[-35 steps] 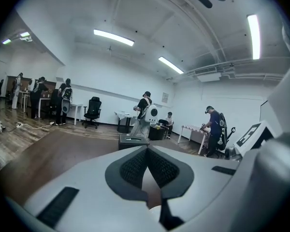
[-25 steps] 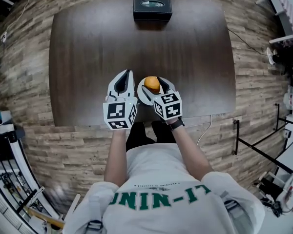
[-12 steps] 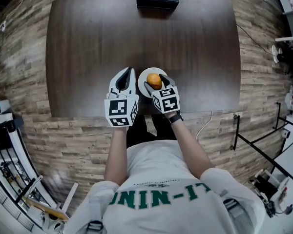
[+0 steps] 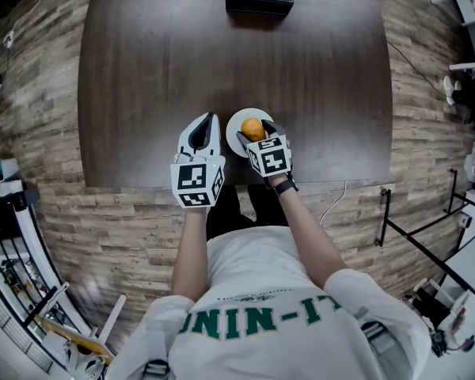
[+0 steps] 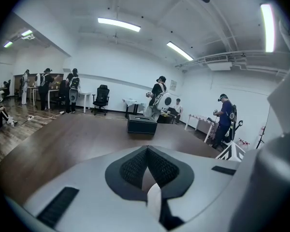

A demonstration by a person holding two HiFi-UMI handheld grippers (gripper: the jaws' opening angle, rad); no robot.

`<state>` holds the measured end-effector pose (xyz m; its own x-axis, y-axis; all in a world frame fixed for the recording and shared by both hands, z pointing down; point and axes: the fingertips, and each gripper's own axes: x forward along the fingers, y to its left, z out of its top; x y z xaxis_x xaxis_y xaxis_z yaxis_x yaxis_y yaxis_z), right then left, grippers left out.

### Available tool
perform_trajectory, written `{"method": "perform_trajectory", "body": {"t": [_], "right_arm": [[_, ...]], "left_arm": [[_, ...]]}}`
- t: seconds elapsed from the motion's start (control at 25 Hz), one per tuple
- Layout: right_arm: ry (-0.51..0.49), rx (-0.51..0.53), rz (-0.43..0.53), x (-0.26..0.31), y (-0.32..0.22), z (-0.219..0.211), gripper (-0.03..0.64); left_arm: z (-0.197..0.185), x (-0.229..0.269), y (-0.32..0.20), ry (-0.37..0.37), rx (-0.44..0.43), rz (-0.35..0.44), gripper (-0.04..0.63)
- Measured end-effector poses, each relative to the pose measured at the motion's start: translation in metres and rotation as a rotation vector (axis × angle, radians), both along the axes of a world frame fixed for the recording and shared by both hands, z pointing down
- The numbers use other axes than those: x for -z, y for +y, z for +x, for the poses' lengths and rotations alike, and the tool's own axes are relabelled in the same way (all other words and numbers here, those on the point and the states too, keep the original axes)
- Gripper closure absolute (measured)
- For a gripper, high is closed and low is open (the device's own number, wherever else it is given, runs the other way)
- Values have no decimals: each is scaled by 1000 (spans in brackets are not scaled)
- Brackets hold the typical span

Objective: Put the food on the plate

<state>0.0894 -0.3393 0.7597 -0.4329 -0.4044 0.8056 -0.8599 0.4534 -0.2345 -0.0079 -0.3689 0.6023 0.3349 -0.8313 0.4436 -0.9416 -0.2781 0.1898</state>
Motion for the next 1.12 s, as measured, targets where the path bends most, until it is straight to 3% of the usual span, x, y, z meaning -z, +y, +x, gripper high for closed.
{"method": "perform_trajectory", "body": {"t": [0.44, 0.8, 1.12], "right_arm": [[-24, 28, 35, 11, 2, 5, 213], [-64, -18, 97, 42, -7, 20, 209], [-95, -81, 215, 94, -26, 47, 220]], "left_arm": [[2, 10, 2, -20, 22, 37, 584], [9, 31, 5, -33, 21, 66, 584], [21, 66, -4, -21, 28, 124, 584]]}}
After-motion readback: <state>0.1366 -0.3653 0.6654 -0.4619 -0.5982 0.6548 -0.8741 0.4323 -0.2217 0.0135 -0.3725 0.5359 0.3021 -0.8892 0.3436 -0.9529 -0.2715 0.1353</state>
